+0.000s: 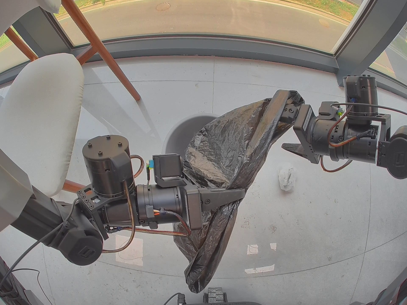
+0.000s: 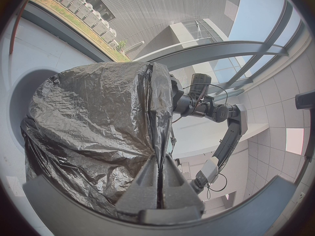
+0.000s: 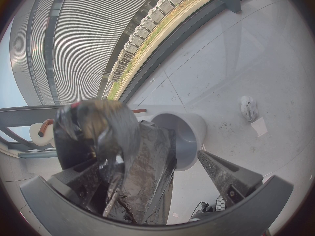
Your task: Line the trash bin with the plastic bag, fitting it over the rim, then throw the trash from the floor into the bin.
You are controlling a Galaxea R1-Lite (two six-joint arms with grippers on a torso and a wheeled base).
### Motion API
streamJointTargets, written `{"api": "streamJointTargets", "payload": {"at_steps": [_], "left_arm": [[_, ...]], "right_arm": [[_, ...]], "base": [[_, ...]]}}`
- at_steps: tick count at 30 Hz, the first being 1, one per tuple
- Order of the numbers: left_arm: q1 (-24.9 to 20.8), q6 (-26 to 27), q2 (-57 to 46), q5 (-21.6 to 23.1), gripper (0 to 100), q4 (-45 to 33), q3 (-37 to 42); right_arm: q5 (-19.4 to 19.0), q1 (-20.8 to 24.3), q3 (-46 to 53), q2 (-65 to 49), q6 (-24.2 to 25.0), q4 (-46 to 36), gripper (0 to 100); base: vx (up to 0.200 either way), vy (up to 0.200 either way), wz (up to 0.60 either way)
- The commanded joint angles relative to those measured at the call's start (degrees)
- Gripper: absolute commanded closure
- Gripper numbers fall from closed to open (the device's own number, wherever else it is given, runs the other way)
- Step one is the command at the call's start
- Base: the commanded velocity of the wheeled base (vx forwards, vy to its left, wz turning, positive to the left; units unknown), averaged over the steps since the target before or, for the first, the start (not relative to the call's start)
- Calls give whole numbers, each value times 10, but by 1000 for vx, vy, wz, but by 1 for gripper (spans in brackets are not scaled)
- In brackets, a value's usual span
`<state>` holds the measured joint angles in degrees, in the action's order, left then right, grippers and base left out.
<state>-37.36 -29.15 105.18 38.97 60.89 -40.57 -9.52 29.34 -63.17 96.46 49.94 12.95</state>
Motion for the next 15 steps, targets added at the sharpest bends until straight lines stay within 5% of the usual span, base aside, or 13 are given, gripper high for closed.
{"api": "streamJointTargets", "payload": {"at_steps": [1,2,3,11,15], "left_arm": [[1,0,2,-4,100,0,0],[1,0,2,-6,100,0,1],[1,0,3,-9,100,-1,1],[15,0,20,-12,100,-2,-11],[29,0,57,-13,100,0,-33]], "right_arm": [[2,14,1,3,0,0,0],[5,14,2,4,0,1,0],[13,16,2,7,0,1,100],[46,28,-5,19,-4,1,100],[46,26,-10,55,-63,6,100]], "base": [[0,0,0],[0,0,0],[0,0,0],[0,0,0],[0,0,0]]}}
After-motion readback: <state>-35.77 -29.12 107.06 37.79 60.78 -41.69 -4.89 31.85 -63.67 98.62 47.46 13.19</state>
